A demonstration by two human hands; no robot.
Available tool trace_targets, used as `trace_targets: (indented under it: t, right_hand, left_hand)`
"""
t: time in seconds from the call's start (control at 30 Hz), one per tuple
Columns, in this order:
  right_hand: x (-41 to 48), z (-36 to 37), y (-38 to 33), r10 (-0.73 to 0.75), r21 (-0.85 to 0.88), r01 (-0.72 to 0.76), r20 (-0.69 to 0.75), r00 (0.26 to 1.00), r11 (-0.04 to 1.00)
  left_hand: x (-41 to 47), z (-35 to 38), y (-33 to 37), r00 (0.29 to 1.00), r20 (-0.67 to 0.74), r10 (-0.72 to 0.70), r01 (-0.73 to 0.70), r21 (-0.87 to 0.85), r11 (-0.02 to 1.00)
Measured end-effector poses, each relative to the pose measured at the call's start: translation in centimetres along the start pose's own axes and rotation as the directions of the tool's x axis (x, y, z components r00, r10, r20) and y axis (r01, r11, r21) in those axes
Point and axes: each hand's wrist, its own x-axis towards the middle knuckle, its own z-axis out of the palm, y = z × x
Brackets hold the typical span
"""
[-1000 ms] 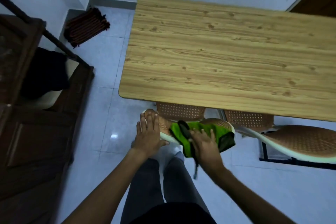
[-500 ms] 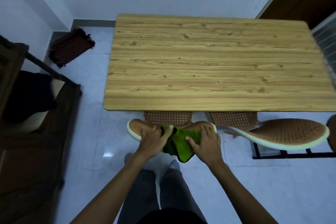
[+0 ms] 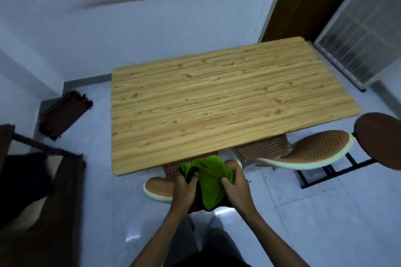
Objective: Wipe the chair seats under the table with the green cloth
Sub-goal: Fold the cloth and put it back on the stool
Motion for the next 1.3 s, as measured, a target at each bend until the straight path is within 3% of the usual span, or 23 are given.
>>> trace_targets:
  t: [0.13, 0.23, 0.33, 0.43, 0.57, 0.63, 0.77, 0.87, 0.97, 1.03, 1.17, 1.3]
  right_hand:
    - [-2.4, -2.4, -0.9, 0.125, 0.355, -0.062, -0.157, 0.98, 0.933]
    - [-3.8, -5.5, -1.3, 0.21, 0.585, -0.01, -0.274, 0.939, 0.811]
    - [-5.3, -9.4, -0.8, 0.289, 0.705, 0.057, -0.361, 0.886, 0.707]
    - [-6.6, -12.9, 0.8, 0.337, 0.723, 0.121, -0.456, 0.824, 0.681]
    - [-7.6, -18.7, 4.5, 0.384, 0.659, 0.157, -0.597, 0.705, 0.736]
    - [-7.8, -22.1, 6.8, 0.383, 0.639, 0.166, -0.626, 0.679, 0.751]
    - [-8.4, -29.8, 11.3, 0.331, 0.619, 0.225, -0.65, 0.684, 0.752]
    - [-9.4, -35.3, 14.4, 0.361, 0.738, 0.268, -0.571, 0.737, 0.62]
    - [-9.7, -40.7, 17.1, 0.416, 0.799, 0.266, -0.528, 0.741, 0.54]
    - [-9.0, -43.4, 18.4, 0.42, 0.771, 0.255, -0.555, 0.718, 0.583]
    - [-4.7, -47.4, 21.1, 0.395, 0.607, 0.184, -0.687, 0.61, 0.773]
    - [1.4, -50.9, 23.1, 0.369, 0.463, 0.061, -0.773, 0.516, 0.884]
  left_hand:
    - [0.4, 1.7, 3.0, 0.976, 0.185, 0.112, -0.115, 0.006, 0.993]
    - [0.8, 4.5, 5.0, 0.927, 0.368, 0.072, -0.069, -0.021, 0.997]
    - [0.2, 8.1, 7.4, 0.841, 0.536, 0.069, -0.052, -0.046, 0.998]
    - [-1.0, 12.5, 9.2, 0.775, 0.629, 0.06, 0.0, -0.095, 0.995]
    - [-4.2, 20.0, 10.7, 0.71, 0.7, 0.075, 0.036, -0.143, 0.989]
    - [-5.6, 24.2, 11.0, 0.682, 0.728, 0.078, 0.025, -0.131, 0.991]
    - [-9.1, 33.6, 12.3, 0.605, 0.784, 0.136, -0.118, -0.081, 0.99]
    - [-12.0, 40.5, 13.0, 0.595, 0.787, 0.162, -0.173, -0.071, 0.982]
    - [-13.6, 46.5, 13.2, 0.569, 0.813, 0.125, -0.183, -0.022, 0.983]
    - [-13.7, 49.5, 13.1, 0.553, 0.828, 0.092, -0.185, 0.014, 0.983]
    - [-12.9, 55.3, 13.8, 0.577, 0.812, 0.089, -0.233, 0.06, 0.971]
    - [-10.1, 60.8, 14.6, 0.607, 0.756, 0.246, -0.512, 0.134, 0.849]
